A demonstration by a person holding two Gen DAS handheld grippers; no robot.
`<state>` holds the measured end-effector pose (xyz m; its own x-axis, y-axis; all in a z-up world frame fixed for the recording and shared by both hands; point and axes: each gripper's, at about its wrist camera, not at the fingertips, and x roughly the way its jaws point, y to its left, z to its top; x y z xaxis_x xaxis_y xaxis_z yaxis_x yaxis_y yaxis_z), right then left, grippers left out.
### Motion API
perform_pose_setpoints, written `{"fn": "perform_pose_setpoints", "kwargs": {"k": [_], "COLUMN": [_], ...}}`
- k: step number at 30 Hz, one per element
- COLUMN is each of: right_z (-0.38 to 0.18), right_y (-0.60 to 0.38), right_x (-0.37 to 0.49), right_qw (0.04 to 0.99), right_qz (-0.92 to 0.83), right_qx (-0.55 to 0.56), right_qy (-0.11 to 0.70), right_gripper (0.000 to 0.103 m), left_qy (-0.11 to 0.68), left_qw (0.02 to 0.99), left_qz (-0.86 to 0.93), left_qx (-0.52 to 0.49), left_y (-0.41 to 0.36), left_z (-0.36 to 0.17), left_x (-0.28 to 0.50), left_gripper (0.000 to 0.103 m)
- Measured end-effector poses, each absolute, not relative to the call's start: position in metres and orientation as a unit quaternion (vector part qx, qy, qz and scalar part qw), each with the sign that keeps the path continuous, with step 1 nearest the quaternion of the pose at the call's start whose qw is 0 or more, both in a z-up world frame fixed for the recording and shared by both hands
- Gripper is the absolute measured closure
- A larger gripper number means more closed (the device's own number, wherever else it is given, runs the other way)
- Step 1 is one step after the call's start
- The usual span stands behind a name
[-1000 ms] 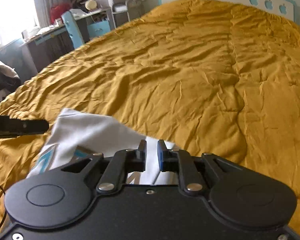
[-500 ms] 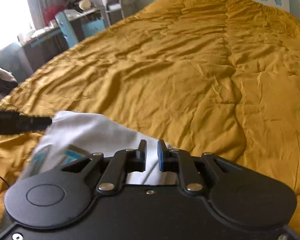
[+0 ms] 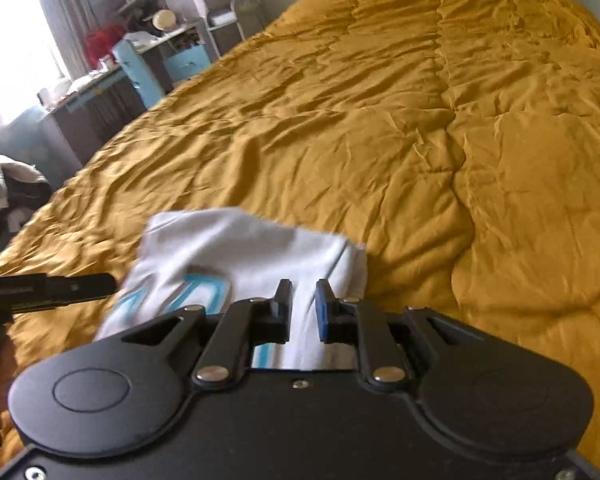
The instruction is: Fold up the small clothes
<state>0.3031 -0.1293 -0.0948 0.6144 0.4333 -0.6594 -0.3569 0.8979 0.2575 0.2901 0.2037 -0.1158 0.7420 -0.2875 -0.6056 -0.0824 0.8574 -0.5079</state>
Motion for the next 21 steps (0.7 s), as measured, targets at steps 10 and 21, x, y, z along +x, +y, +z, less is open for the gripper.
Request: {"fn": "perform_pose_setpoints", "kwargs": {"k": [10, 21], "right_z": [-0.131, -0.095], "right_y": [-0.144, -0.158], "right_x": [0.227, 0.183], "right_qw": [0.893, 0.908], "right_qz": [0.202, 0.201], "right_qx": [0.012, 0.010], "right_qy": [0.403, 0.366], "right_gripper": [0.091, 0.088], "left_qy": [0.390, 0.392], "left_qw": [0.870, 0.877], "left_qz": [-0.063, -0.066], "left_qx": [-0.293, -0.270], "left_y": [0.177, 0.168], "left_z": [-0.153, -0.126], "left_x": [0.210, 0.183], "left_gripper": [0.065, 0.065]}}
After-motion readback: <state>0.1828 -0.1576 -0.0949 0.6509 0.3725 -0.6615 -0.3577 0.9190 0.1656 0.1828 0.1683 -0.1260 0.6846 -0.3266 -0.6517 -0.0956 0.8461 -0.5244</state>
